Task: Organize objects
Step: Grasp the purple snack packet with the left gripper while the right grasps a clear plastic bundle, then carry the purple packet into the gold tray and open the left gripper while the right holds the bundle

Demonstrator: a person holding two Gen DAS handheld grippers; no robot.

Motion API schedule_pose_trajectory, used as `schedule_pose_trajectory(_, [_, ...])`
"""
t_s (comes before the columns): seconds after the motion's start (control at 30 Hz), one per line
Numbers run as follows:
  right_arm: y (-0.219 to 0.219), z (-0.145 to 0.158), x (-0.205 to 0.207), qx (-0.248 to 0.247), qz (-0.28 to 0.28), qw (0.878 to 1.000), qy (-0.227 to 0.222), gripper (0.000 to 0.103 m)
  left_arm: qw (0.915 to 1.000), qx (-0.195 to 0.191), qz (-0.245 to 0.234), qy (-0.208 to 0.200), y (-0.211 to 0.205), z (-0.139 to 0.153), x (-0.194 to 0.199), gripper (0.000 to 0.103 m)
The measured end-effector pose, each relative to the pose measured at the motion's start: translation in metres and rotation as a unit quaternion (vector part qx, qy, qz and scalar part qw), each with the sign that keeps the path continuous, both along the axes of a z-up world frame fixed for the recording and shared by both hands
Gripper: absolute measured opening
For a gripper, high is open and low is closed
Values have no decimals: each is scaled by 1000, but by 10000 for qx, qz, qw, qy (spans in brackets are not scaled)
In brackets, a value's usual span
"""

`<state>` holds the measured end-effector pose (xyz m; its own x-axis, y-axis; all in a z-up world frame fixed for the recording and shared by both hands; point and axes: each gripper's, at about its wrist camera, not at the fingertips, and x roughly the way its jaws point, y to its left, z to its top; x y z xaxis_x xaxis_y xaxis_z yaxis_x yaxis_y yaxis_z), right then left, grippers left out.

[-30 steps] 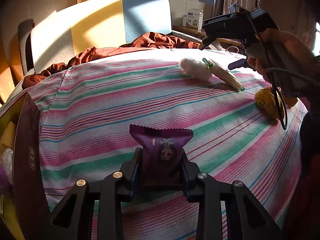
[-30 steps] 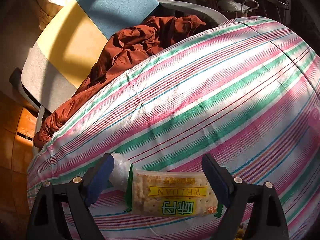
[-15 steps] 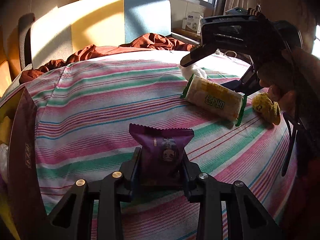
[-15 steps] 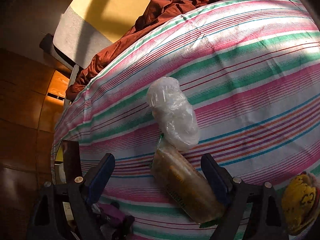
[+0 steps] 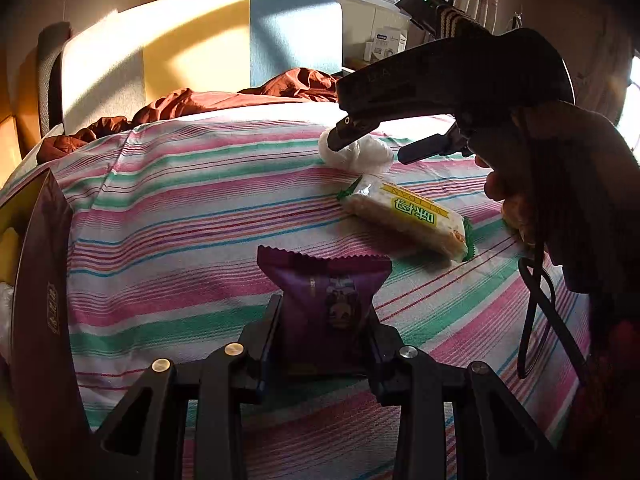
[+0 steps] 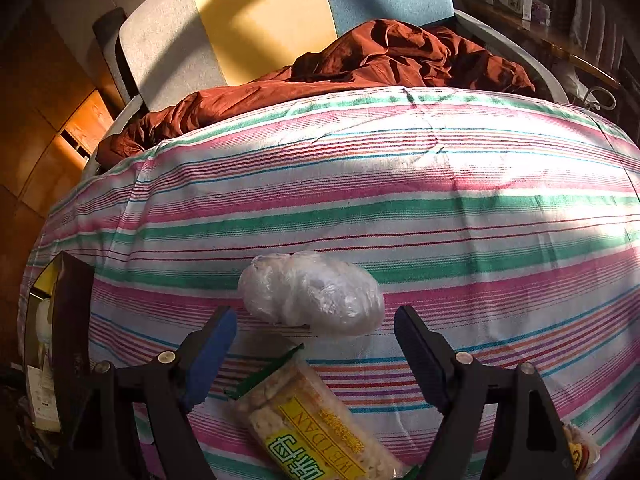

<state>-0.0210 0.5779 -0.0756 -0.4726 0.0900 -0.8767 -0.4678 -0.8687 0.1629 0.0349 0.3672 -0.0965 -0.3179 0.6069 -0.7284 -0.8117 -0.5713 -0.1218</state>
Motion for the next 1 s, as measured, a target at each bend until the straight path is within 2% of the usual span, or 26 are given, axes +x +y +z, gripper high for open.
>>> schedule_pose_trajectory(0.07, [-4, -2, -5, 400, 135, 9990, -115, 83, 10000, 5, -1, 4, 0, 0, 1, 38])
schedule_pose_trajectory(0.17, [-8, -7, -7, 598, 310, 9974, -260, 83, 10000, 23, 2, -8, 0, 0, 1, 38])
schedule_pose_trajectory(0.53, [-11, -11, -14, 775, 456, 9956, -250, 82, 10000, 41, 12, 23, 0, 0, 1, 38])
schedule_pose_trajectory(0.57, [-11, -12, -15, 773, 484, 9955, -238, 76, 10000, 40, 12, 28, 0, -1, 1, 38])
schedule_pose_trajectory(0.6, [-11, -13, -16, 737, 537, 9955, -264, 56, 10000, 40, 12, 31, 0, -1, 1, 38])
schedule_pose_trajectory(0.67, [-13, -14, -16, 774, 585, 9947, -335, 35, 10000, 37, 12, 34, 0, -1, 1, 38])
schedule_pose_trajectory(1.0, [-11, -15, -14, 672, 572, 9956, -325, 35, 9999, -12, 31, 98, 1, 0, 2, 34])
